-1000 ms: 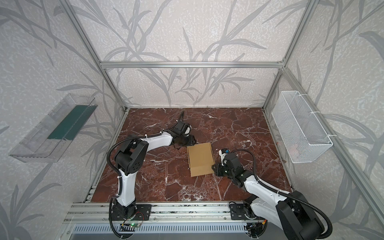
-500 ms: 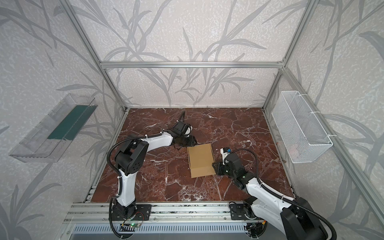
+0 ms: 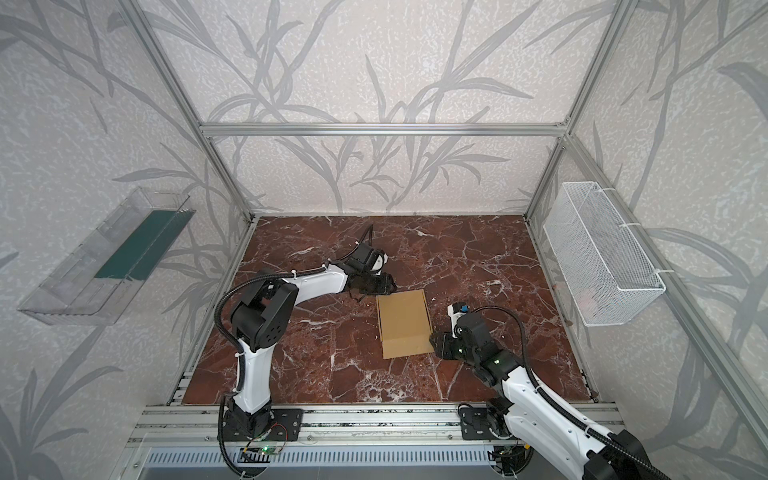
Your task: Fold the paper box
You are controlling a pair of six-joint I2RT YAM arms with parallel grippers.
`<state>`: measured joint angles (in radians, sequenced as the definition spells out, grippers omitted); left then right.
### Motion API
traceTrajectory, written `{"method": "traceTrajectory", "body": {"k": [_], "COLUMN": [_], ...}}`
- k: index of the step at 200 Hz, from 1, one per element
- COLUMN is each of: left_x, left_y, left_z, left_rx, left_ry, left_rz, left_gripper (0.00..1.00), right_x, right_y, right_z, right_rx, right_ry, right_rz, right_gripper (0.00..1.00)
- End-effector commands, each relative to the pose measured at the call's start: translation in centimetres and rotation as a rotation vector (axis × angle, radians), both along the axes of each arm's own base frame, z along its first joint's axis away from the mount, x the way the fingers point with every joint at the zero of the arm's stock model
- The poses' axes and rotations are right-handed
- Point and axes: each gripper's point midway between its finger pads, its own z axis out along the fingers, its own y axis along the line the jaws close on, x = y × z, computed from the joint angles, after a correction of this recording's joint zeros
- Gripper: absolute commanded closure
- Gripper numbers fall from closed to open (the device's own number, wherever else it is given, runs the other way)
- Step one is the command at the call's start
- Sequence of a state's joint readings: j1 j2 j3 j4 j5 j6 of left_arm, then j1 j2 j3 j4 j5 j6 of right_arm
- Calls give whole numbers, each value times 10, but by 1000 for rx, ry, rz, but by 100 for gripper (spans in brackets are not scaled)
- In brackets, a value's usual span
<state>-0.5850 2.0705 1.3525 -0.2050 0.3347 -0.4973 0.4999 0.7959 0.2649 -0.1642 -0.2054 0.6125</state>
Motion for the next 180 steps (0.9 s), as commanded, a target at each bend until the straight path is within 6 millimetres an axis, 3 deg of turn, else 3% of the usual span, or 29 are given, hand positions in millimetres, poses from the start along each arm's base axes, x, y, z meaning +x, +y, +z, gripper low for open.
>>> {"method": "traceTrajectory", "body": {"k": [1,53,106,180], "left_x": [-57,-59,-58,-58], "left_y": [31,32,31,31], "left_z": [-64,-66,-65,-66], "left_rx": [162,164,162,164], "left_ry": [252,257,258,260], "left_rz": [-16,-17,-15,-16], "left_gripper": [47,47,47,47], "right_x": [-10,-1,2,8], "right_y": [0,18,24,33], "right_z": [-9,10,-4,7], "right_rx": [15,109,93,120], "right_ry": [49,-36,32,-3], "right_rz": [8,65,78,113], "right_gripper": [48,39,38,39]}}
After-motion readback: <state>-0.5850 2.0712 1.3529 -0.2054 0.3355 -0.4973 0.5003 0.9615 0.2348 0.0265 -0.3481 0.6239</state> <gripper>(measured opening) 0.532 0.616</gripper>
